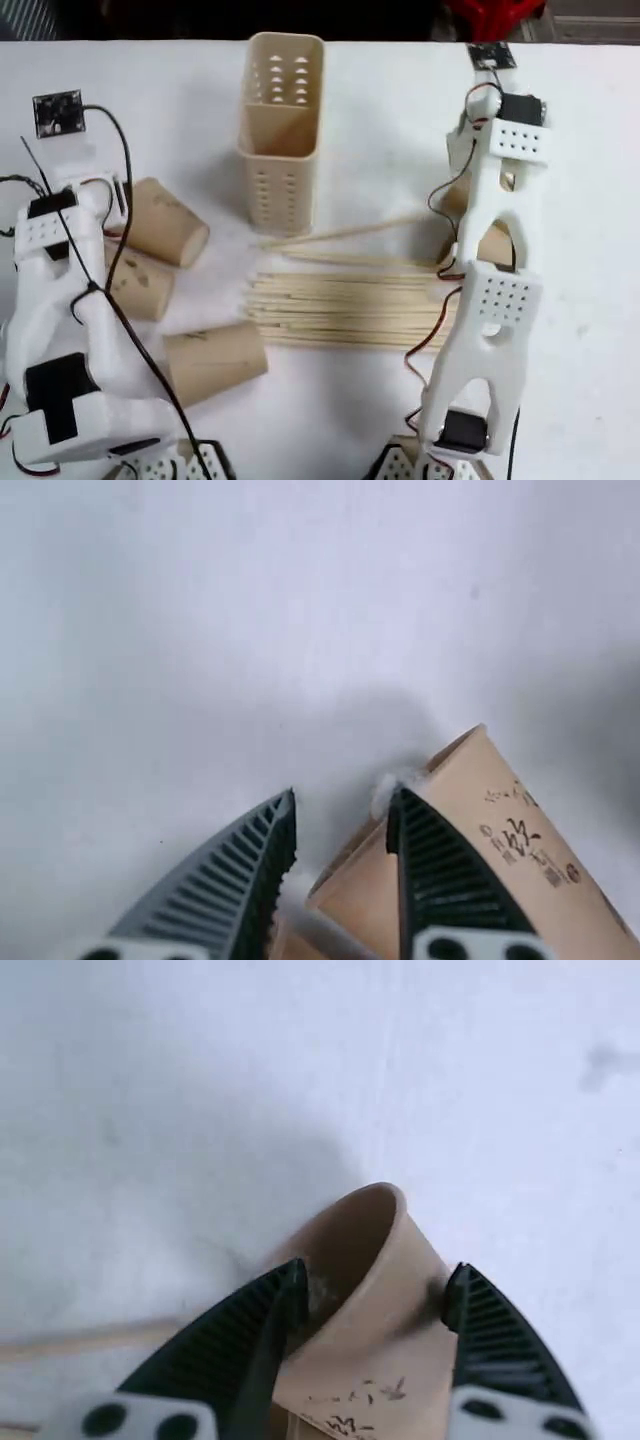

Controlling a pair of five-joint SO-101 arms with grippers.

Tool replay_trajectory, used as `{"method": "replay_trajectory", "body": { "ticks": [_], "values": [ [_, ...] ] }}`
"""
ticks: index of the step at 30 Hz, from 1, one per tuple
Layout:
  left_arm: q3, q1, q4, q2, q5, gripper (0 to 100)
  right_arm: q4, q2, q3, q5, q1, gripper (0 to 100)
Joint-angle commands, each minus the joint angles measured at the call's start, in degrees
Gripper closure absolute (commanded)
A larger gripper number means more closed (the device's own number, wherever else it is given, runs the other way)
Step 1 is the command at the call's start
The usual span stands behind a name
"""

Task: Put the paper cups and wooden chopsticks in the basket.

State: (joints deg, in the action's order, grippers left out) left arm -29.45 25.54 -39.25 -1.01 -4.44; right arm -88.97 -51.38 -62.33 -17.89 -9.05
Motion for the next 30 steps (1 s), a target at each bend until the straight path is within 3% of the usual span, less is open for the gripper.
{"method": "replay_trajectory", "body": {
  "ticks": [1, 6, 12, 22, 30],
  "values": [
    [-3.08, -0.04, 2.29, 0.31, 0.62, 83, -4.7, -1.63, -9.32, 0.18, -2.68, 76.9],
    [-3.43, -0.04, 2.73, 0.31, 0.62, 83, -9.19, -4.44, -15.47, 0.09, -6.37, 78.0],
    [-3.34, -0.04, 2.81, 0.4, 0.62, 83, -9.19, -4.62, -16.26, 0.09, -10.51, 98.8],
    [-3.52, -0.04, 2.81, 0.48, 0.62, 83, -9.45, 4.09, -20.84, 4.04, -15.08, 98.2],
    [-3.6, -0.04, 2.81, 0.57, 0.62, 83, -9.19, 18.07, -20.92, 12.04, -8.66, 98.2]
  ]
}}
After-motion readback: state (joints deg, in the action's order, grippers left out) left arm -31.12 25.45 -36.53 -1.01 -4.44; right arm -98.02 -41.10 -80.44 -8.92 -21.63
